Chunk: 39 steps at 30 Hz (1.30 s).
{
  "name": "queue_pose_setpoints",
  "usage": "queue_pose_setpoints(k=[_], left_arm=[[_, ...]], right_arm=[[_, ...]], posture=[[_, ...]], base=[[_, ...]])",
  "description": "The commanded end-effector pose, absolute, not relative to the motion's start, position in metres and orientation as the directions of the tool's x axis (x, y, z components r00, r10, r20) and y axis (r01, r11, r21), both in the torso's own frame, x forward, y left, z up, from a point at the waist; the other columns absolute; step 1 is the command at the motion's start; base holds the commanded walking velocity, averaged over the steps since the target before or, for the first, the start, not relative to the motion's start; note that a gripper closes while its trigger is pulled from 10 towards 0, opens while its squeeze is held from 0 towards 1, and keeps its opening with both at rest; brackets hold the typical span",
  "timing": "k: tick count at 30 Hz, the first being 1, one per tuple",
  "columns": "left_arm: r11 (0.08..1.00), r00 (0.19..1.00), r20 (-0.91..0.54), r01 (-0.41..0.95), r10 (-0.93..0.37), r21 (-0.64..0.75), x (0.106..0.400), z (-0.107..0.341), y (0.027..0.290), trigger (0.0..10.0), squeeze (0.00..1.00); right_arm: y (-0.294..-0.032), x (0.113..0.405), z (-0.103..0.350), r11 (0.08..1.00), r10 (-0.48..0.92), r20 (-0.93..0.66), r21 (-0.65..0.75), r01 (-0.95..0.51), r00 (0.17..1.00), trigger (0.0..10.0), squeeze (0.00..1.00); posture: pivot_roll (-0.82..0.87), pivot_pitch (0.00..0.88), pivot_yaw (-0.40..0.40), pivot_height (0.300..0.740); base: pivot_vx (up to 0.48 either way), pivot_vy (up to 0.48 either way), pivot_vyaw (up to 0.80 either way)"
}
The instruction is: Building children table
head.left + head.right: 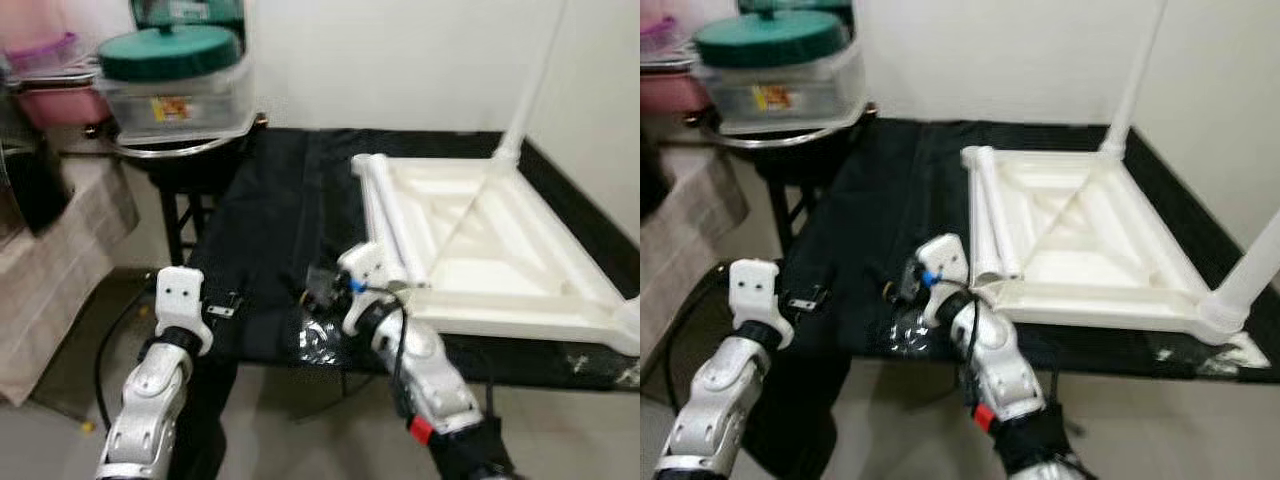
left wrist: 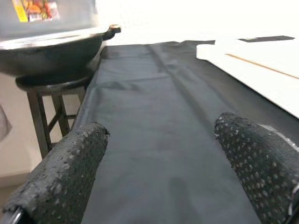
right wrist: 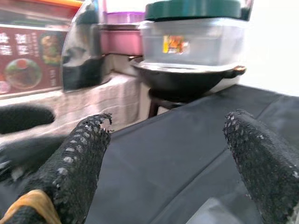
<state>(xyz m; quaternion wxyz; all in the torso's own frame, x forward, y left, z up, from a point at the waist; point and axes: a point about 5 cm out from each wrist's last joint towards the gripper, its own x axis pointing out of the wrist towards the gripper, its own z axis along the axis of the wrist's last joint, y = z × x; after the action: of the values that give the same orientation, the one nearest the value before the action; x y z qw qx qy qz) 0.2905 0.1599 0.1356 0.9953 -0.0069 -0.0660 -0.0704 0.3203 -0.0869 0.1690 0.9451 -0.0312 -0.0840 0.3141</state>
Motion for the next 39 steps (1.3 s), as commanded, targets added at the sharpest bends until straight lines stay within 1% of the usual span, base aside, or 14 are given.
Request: queue_pose_setpoints(k=[1, 2, 5, 9, 12, 14, 19, 31, 37, 39], left_arm=[[0.989, 0.982, 0.122, 0.15, -0.147, -0.015, 0.29, 0.135, 0.159, 10.0, 0.0], [0.986, 0.977, 0.136, 0.167, -0.163, -0.014, 0.289, 0.139, 0.156, 10.0, 0.0], [0.983, 0.974, 0.142, 0.182, -0.178, -0.016, 0.287, 0.142, 0.155, 10.0, 0.0], [0.979, 0.969, 0.15, 0.201, -0.198, -0.01, 0.285, 0.145, 0.155, 10.0, 0.0], [0.977, 0.965, 0.159, 0.212, -0.207, -0.009, 0.283, 0.149, 0.154, 10.0, 0.0], [0.975, 0.962, 0.166, 0.22, -0.216, -0.008, 0.284, 0.152, 0.152, 10.0, 0.0], [0.973, 0.959, 0.171, 0.231, -0.226, -0.008, 0.284, 0.155, 0.15, 10.0, 0.0], [0.969, 0.957, 0.157, 0.246, -0.243, -0.001, 0.284, 0.155, 0.147, 10.0, 0.0], [0.971, 0.961, 0.148, 0.237, -0.233, -0.012, 0.283, 0.154, 0.145, 10.0, 0.0], [0.971, 0.964, 0.122, 0.239, -0.236, -0.007, 0.28, 0.147, 0.143, 10.0, 0.0]], right_arm=[[-0.086, 0.321, 0.174, 0.795, 0.606, 0.151, -0.106, -0.597, 0.781, 10.0, 0.0], [-0.087, 0.326, 0.194, 0.802, 0.597, 0.205, -0.119, -0.586, 0.776, 10.0, 0.0], [-0.089, 0.33, 0.208, 0.816, 0.577, 0.235, -0.124, -0.565, 0.782, 10.0, 0.0], [-0.092, 0.332, 0.208, 0.832, 0.555, 0.226, -0.137, -0.538, 0.8, 10.0, 0.0], [-0.093, 0.332, 0.207, 0.841, 0.54, 0.233, -0.121, -0.527, 0.809, 10.0, 0.0], [-0.093, 0.331, 0.205, 0.845, 0.535, 0.214, -0.128, -0.52, 0.817, 10.0, 0.0], [-0.091, 0.331, 0.206, 0.837, 0.548, 0.214, -0.129, -0.532, 0.809, 10.0, 0.0], [-0.089, 0.33, 0.205, 0.833, 0.552, 0.192, -0.153, -0.531, 0.811, 10.0, 0.0], [-0.093, 0.331, 0.203, 0.836, 0.544, 0.157, -0.178, -0.518, 0.824, 10.0, 0.0], [-0.096, 0.334, 0.2, 0.844, 0.527, 0.11, -0.183, -0.504, 0.843, 10.0, 0.0]], posture=[[-0.01, 0.0, 0.011, 0.74], [-0.01, 0.0, 0.007, 0.74], [-0.01, 0.0, 0.006, 0.74], [-0.01, 0.0, 0.003, 0.74], [-0.01, 0.0, 0.003, 0.74], [-0.01, 0.0, 0.003, 0.74], [-0.01, 0.0, 0.004, 0.74], [-0.01, 0.0, 0.01, 0.74], [-0.01, 0.0, 0.013, 0.74], [-0.01, 0.0, 0.012, 0.74]], base=[[0.0, 0.0, 0.0], [0.0, 0.0, 0.0], [0.0, 0.0, -0.53], [0.0, 0.0, -0.8], [0.311, 0.0, -0.8], [0.274, 0.0, 0.0], [0.277, 0.0, -0.8], [0.275, 0.0, 0.0], [0.0, 0.0, 0.0], [0.0, 0.0, 0.0]])
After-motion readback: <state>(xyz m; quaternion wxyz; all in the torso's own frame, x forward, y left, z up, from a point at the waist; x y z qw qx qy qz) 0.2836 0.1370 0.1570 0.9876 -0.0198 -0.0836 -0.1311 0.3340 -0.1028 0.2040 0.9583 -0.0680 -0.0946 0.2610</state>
